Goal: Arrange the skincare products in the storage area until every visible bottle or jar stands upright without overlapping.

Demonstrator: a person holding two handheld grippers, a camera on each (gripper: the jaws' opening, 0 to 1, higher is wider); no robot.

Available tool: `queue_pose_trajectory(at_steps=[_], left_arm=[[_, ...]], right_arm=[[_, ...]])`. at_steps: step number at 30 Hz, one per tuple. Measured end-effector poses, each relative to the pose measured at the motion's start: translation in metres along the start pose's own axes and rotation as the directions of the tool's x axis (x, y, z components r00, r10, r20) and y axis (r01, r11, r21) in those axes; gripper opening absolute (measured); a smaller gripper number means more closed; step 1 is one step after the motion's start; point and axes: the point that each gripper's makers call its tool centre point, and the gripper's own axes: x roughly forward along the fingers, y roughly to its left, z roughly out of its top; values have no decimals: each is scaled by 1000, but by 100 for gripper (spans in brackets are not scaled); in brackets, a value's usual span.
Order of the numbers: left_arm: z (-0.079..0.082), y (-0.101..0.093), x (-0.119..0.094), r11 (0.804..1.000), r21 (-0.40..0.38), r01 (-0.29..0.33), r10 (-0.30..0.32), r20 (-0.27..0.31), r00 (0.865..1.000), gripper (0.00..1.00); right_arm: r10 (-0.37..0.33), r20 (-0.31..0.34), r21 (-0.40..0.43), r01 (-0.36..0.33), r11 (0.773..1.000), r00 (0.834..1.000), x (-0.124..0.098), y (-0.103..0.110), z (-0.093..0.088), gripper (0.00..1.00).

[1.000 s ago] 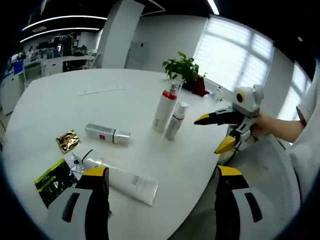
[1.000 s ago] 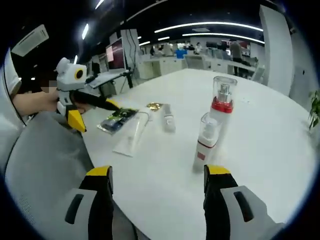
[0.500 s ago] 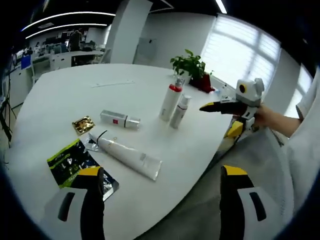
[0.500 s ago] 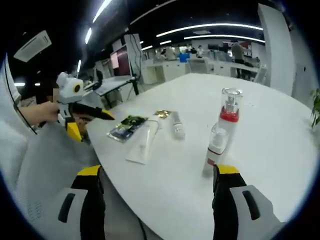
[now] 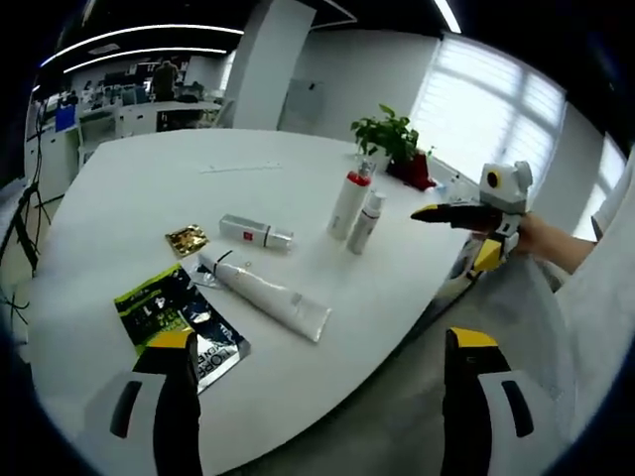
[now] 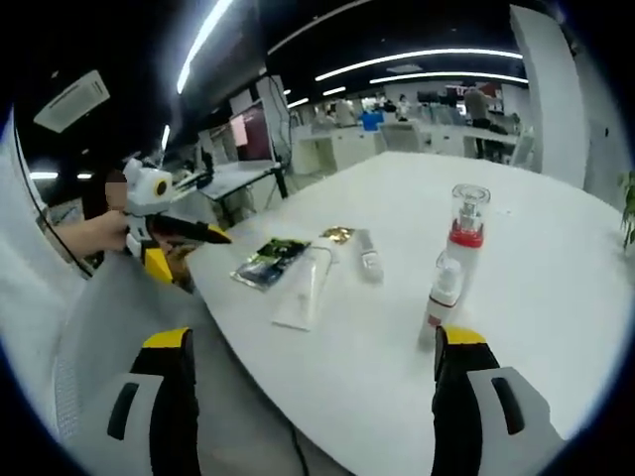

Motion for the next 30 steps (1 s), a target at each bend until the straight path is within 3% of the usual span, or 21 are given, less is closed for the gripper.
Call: queue_pose_trajectory(at_steps=[10,16,20,27,30], left_arm=[[5,-1,-1,1000,12,-9,9,13,1000,96],[5,-4,2,999,34,1,-1,-9,1000,95],[2,-2,6,994,107,16,-7,-83,996,94],[13,3,17,983,177,39,-19,-112,993,89],[13,5,24,965,249,79,-44,-142,989,85]], right_arm=[[-6,-14,-11,6,1000,1000,1,1,-3,99],[-6,-24,-12,6,1000,1000,2,2,-7,99],[-6,-36,-22,5,1000,999,3,2,-9,99],[-8,-46,-28,7,1000,999,3,3,-11,98],[-11,-44,-25,10,1000,999,2,2,-12,98]])
